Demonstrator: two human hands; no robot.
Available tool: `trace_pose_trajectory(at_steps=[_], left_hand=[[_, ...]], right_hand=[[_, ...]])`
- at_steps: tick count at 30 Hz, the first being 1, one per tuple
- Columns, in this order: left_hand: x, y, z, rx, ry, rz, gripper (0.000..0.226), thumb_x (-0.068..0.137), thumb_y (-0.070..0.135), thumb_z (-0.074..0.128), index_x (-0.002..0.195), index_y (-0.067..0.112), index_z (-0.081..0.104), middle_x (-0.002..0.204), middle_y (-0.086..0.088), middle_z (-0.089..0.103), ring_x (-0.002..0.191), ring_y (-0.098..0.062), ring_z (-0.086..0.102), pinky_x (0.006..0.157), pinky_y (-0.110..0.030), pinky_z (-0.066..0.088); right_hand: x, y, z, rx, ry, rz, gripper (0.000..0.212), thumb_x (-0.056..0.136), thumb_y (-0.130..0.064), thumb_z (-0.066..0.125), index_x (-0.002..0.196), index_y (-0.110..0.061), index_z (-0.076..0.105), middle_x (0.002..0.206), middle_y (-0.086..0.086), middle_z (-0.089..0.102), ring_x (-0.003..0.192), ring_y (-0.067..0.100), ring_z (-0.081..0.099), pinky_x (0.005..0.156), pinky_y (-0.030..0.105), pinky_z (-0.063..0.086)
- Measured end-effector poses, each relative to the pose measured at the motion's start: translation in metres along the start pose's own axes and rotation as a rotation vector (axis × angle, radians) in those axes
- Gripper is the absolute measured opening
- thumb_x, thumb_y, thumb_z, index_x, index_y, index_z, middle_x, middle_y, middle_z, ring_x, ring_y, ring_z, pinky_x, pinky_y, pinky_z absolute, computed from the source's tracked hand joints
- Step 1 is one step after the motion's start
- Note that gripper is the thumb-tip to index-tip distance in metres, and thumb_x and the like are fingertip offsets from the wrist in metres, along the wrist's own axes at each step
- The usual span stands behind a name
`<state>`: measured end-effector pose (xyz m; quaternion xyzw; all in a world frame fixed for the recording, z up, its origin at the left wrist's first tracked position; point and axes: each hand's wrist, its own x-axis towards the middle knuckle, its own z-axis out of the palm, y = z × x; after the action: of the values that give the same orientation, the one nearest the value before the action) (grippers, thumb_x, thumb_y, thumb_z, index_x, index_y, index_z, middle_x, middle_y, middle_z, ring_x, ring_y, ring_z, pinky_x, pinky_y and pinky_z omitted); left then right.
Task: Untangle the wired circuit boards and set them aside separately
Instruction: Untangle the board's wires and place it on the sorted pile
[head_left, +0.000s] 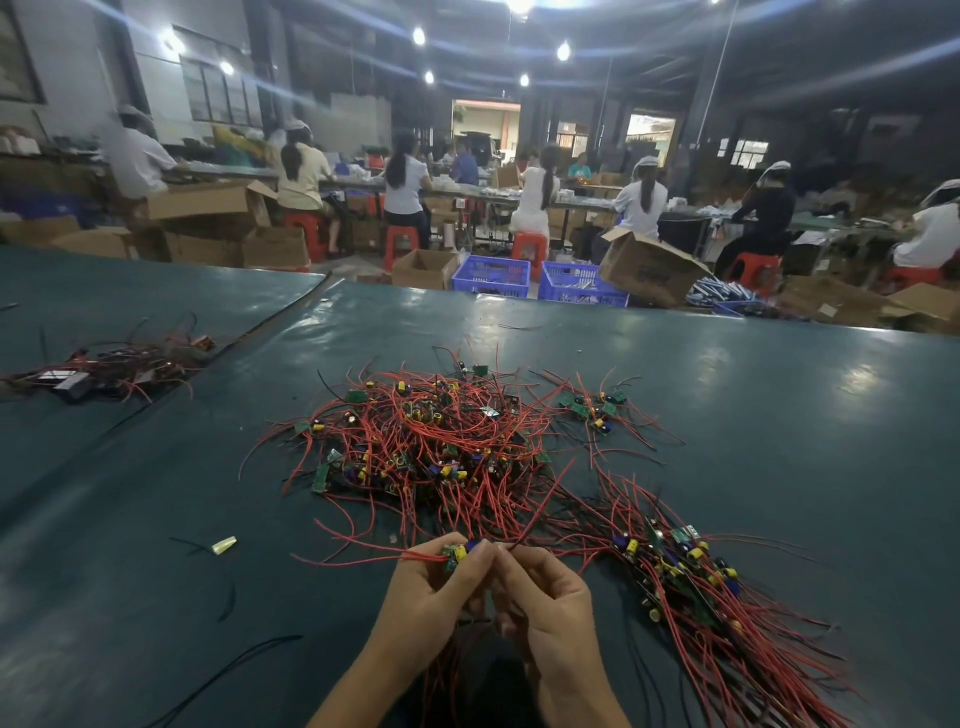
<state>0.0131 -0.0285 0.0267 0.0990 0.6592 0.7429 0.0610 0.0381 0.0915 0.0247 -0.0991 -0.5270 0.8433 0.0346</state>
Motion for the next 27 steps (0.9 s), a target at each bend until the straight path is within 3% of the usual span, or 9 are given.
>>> trace_pose_trajectory(at_steps=[3, 7, 12, 16, 19, 24, 27], left_hand=[[0.002, -0.008, -0.001, -0.010, 0.045, 0.070, 0.039, 0.069, 0.053, 0.060, 0.070, 0.014, 0.066, 0.058, 0.005, 0.063, 0.060, -0.011, 0.058, 0.069, -0.033, 0.046], [0.005, -0.015, -0.002, 0.045, 0.057, 0.060, 0.041, 0.080, 0.059, 0.063, 0.061, 0.024, 0.070, 0.056, 0.004, 0.063, 0.059, -0.012, 0.058, 0.069, -0.034, 0.047], [0.008, -0.019, -0.004, 0.104, 0.076, 0.071, 0.042, 0.074, 0.060, 0.059, 0.061, 0.021, 0.069, 0.055, 0.002, 0.061, 0.058, -0.017, 0.056, 0.068, -0.038, 0.047], [0.009, -0.023, -0.004, 0.120, 0.078, 0.084, 0.043, 0.074, 0.061, 0.060, 0.059, 0.021, 0.068, 0.052, 0.002, 0.058, 0.056, -0.017, 0.053, 0.065, -0.037, 0.046], [0.008, -0.023, -0.001, 0.156, 0.088, 0.082, 0.047, 0.071, 0.065, 0.061, 0.056, 0.020, 0.065, 0.050, 0.002, 0.055, 0.055, -0.018, 0.051, 0.063, -0.035, 0.044], [0.006, -0.022, 0.000, 0.180, 0.131, 0.080, 0.044, 0.087, 0.044, 0.063, 0.056, 0.013, 0.063, 0.047, 0.000, 0.053, 0.053, -0.020, 0.050, 0.063, -0.040, 0.046], [0.005, -0.019, 0.003, 0.179, 0.141, 0.085, 0.042, 0.087, 0.039, 0.061, 0.054, 0.013, 0.062, 0.045, 0.001, 0.052, 0.050, -0.017, 0.049, 0.061, -0.035, 0.045]], right_hand=[[0.000, 0.002, 0.001, 0.012, 0.001, -0.008, 0.011, 0.062, -0.019, 0.076, 0.068, -0.010, 0.077, 0.071, 0.014, 0.071, 0.056, 0.023, 0.061, 0.051, 0.030, 0.047], [0.002, 0.004, 0.001, 0.155, -0.004, 0.050, 0.016, 0.065, -0.009, 0.075, 0.079, -0.003, 0.079, 0.089, 0.024, 0.074, 0.075, 0.032, 0.074, 0.057, 0.032, 0.059], [0.005, 0.004, 0.002, 0.319, 0.010, 0.153, 0.016, 0.066, -0.001, 0.071, 0.080, 0.003, 0.078, 0.092, 0.028, 0.073, 0.074, 0.033, 0.074, 0.055, 0.031, 0.058], [0.007, 0.005, 0.002, 0.243, 0.148, 0.177, 0.023, 0.058, -0.011, 0.074, 0.079, -0.003, 0.079, 0.081, 0.019, 0.075, 0.045, 0.014, 0.061, 0.036, 0.019, 0.043], [0.009, 0.008, 0.005, 0.232, 0.244, 0.184, 0.015, 0.062, -0.013, 0.075, 0.075, -0.005, 0.080, 0.068, 0.010, 0.072, 0.040, 0.009, 0.052, 0.033, 0.018, 0.036], [0.015, 0.002, 0.002, 0.250, 0.337, 0.188, 0.011, 0.081, -0.011, 0.072, 0.076, -0.004, 0.078, 0.083, 0.008, 0.077, 0.038, 0.004, 0.044, 0.035, 0.017, 0.033], [0.018, -0.004, -0.005, 0.276, 0.373, 0.151, 0.009, 0.083, -0.010, 0.071, 0.089, -0.003, 0.075, 0.088, 0.009, 0.077, 0.037, 0.004, 0.040, 0.033, 0.017, 0.031]])
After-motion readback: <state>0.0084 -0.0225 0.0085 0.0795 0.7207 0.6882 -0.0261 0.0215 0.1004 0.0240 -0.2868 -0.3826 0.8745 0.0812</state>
